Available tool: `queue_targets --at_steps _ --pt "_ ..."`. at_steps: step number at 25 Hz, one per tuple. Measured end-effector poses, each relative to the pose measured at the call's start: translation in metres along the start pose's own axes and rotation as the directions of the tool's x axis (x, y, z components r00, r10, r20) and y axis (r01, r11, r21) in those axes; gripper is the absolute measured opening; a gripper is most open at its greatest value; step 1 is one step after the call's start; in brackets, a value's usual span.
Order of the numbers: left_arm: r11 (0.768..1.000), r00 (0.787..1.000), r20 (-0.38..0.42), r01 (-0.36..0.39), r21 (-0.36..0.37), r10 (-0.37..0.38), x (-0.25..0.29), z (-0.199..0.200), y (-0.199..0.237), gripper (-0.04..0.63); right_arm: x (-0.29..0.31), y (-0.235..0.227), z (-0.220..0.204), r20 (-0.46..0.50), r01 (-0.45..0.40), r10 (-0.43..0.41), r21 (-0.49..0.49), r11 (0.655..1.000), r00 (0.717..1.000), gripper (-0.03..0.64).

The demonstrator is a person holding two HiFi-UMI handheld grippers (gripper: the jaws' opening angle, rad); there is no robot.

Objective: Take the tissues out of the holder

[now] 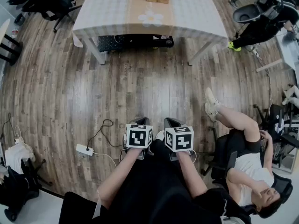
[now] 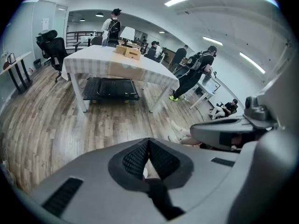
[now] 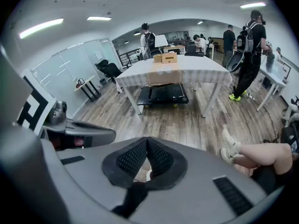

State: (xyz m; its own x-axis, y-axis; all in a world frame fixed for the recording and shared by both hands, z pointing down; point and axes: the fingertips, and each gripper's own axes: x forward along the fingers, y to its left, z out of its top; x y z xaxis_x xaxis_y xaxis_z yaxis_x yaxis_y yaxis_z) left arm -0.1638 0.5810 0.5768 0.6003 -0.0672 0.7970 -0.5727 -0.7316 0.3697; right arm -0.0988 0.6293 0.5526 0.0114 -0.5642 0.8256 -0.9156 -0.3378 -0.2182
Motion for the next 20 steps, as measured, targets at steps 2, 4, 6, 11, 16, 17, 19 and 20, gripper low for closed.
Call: queue_targets --at_steps 2,4,6,11,16,17,19,20 --pt "1.0 1.0 0.006 -0.001 0.009 0.001 -0.006 0.0 -0.002 -0.002 -0.007 0.004 -0.005 0.0 0.004 -0.004 -0.001 1.0 1.0 0.012" --pt "1.0 1.0 0.014 -0.001 0.016 0.001 -0.011 0.002 -0.005 -0.002 -0.013 0.006 -0.008 0.001 0.01 -0.01 -0.006 1.0 1.0 0.014" --pt "1.0 1.0 0.024 -0.004 0.023 0.003 -0.015 0.005 -0.009 -0.002 -0.017 0.006 -0.007 0.006 0.017 -0.017 -0.013 1.0 1.0 0.012" --pt "0.999 0.999 0.04 -0.019 0.044 0.017 -0.019 0.006 -0.023 -0.002 -0.024 -0.002 -0.006 0.03 0.004 -0.003 -0.019 1.0 1.0 0.014" --pt "0.999 0.999 0.046 -0.028 0.046 0.026 -0.018 0.005 -0.045 -0.002 -0.038 -0.015 -0.003 0.067 -0.024 0.025 -0.015 1.0 0.997 0.014" --pt "0.999 0.998 0.048 -0.029 0.046 0.027 -0.016 0.007 -0.05 -0.002 -0.04 -0.019 -0.002 0.078 -0.034 0.034 -0.012 0.999 0.996 0.014" --pt "0.998 0.998 0.05 -0.031 0.049 0.029 -0.013 0.007 -0.062 -0.002 -0.044 -0.028 -0.003 0.094 -0.049 0.05 -0.011 0.999 0.994 0.014" --pt "0.998 0.998 0.05 -0.032 0.053 0.03 -0.01 0.006 -0.068 -0.002 -0.047 -0.033 -0.005 0.099 -0.055 0.056 -0.016 0.998 0.994 0.014"
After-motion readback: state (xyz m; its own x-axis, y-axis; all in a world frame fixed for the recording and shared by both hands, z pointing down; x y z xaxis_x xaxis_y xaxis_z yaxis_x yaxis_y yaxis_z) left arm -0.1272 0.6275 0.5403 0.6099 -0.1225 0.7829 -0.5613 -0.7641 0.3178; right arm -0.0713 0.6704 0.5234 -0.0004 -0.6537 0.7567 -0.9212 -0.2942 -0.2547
